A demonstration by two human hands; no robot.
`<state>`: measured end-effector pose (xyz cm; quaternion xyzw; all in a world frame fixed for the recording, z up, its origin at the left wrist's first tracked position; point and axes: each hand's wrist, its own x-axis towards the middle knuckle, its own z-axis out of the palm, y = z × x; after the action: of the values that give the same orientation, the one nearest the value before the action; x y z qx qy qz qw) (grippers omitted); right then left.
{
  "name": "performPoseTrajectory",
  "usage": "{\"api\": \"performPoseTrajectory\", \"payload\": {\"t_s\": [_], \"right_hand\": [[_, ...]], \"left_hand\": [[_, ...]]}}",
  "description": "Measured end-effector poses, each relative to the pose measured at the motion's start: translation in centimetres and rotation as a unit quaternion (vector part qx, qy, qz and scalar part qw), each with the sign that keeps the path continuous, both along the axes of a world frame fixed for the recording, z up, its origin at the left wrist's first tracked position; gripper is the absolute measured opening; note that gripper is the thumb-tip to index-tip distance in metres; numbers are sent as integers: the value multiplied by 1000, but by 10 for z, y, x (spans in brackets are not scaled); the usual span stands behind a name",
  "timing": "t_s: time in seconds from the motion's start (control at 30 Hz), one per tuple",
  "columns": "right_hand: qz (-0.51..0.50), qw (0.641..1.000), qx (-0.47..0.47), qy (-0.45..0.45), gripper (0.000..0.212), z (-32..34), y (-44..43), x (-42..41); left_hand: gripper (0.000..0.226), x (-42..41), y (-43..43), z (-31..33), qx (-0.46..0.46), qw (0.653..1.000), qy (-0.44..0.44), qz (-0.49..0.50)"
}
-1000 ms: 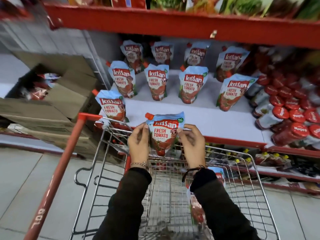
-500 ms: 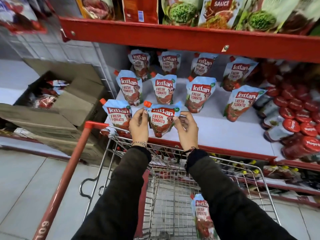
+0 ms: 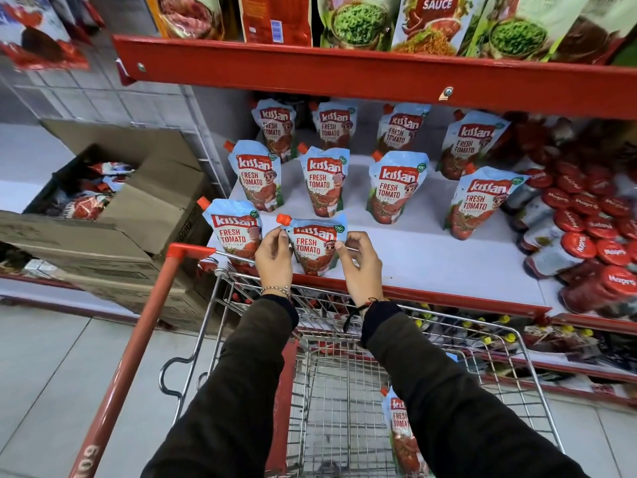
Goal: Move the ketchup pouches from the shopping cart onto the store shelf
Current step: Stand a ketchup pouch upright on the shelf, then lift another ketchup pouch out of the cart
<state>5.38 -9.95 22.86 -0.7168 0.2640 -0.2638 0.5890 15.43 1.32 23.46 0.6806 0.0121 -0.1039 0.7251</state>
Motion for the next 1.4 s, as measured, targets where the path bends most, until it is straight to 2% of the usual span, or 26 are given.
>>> {"api": "performPoseTrajectory", "payload": {"t_s": [0.2, 0.4, 0.57, 0.73, 0.87, 0.97, 1.13, 1.23, 1.4], "right_hand": [[6, 1000, 9, 27, 11, 2, -1, -6], [-14, 999, 18, 40, 29, -3, 3, -29], [-22, 998, 35, 57, 29, -15, 9, -68], [-28, 993, 44, 102, 22, -42, 10, -120], [-29, 986, 60, 155, 24, -75, 4, -167], [-34, 978, 70, 196, 28, -100, -4, -202], [-54, 953, 98, 280, 18, -143, -21, -256], [-69, 924, 104, 362, 30, -170, -30, -278], [-50, 872, 130, 470, 33, -211, -40, -293]], "left_hand": [[31, -11, 4, -1, 9, 1000, 10, 18], [34, -40, 8, -1, -28, 998, -4, 53], [23, -82, 8, -12, -20, 996, -22, 80], [23, -135, 5, -42, 46, 999, -15, 10], [19, -178, -1, -80, 112, 992, 35, -43], [25, -209, -4, -115, 161, 980, 71, -91], [22, -259, -10, -170, 196, 957, 177, -124], [24, -280, -16, -200, 232, 934, 226, -154], [33, -297, -32, -252, 321, 880, 256, -238]]}}
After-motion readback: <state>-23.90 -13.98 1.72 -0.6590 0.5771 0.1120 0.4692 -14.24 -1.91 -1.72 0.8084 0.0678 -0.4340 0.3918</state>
